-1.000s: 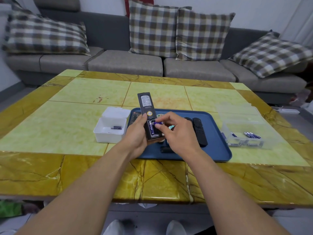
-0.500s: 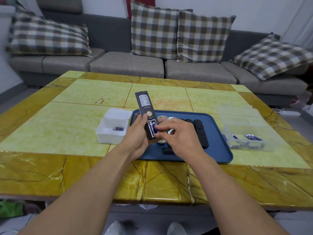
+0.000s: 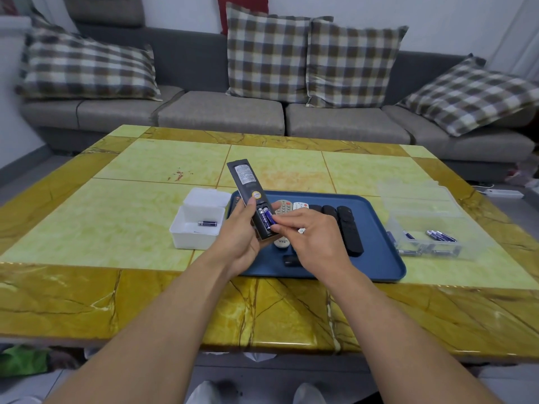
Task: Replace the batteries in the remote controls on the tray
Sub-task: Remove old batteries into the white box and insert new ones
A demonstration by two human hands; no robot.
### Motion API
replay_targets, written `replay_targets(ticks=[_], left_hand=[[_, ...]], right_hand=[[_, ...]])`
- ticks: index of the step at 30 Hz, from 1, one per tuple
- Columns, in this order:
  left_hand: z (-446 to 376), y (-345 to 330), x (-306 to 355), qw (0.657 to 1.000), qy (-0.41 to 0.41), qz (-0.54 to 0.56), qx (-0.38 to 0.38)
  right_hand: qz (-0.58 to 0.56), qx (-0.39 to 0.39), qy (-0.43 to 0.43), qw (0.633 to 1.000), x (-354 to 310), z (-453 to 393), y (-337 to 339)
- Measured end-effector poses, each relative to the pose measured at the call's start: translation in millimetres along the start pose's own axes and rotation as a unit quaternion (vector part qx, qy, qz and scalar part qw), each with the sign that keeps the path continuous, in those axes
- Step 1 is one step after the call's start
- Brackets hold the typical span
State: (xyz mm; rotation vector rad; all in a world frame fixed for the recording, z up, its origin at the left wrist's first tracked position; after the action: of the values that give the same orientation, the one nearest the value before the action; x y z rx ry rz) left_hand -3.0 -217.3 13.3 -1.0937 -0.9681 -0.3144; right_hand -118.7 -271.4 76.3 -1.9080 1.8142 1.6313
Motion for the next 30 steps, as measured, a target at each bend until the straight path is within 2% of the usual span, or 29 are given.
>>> replay_targets(ticks=[4, 8, 11, 13, 18, 21, 24, 26, 30], left_hand=[[2.1, -4.2, 0.2, 1.000, 0.002, -0.016, -0.018], [4.5, -10.2, -1.4, 0.998, -0.003, -0.042, -0.038], [4.7, -10.2, -4.2, 0.998, -0.002, -0.041, -0.041], [3.9, -10.8, -4.5, 0.998, 0.004, -0.038, -0.043], [3.5, -7.5, 0.6, 0.996, -0.019, -0.082, -0.014], [2.1, 3.5, 0.7, 0.999, -0.010, -0.043, 0.017], [2.0, 8.6, 1.3, 1.000, 0.004, -0.013, 0.026], [2.8, 9.6, 0.6, 1.000, 0.010, -0.010, 0.026], [5.4, 10.5, -1.1, 0.999, 0.021, 0.000, 0.026]], right_hand=[[-0.079, 0.000, -0.130, 0.988, 23.5, 3.1, -1.9], [-0.195, -0.001, -0.242, 0.951, 45.7, 13.8, -7.8], [-0.244, -0.013, -0.282, 0.928, 51.6, 19.0, -12.7], [-0.236, -0.015, -0.277, 0.931, 51.7, 20.1, -15.1], [-0.123, -0.022, -0.202, 0.971, 37.4, 13.4, -10.0], [-0.020, -0.029, -0.192, 0.981, 47.3, 9.1, 8.1], [0.158, -0.131, -0.223, 0.953, 73.2, 16.7, 7.3], [0.216, -0.197, -0.226, 0.929, 82.2, 24.7, -2.9], [0.295, -0.222, -0.205, 0.906, 81.3, 27.1, -5.7]])
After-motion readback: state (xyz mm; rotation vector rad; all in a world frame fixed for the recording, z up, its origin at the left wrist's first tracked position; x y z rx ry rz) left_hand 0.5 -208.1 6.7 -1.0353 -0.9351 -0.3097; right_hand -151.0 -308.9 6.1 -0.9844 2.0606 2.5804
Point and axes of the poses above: each hand's wrist, its own z-axis away from the middle knuckle, its own y-axis out of the back of the hand, x = y × z, the point moved 10 cm from there along -z, towards the middle knuckle, and after that the axes turned 5 degrees about z, right-handed, at the moved point
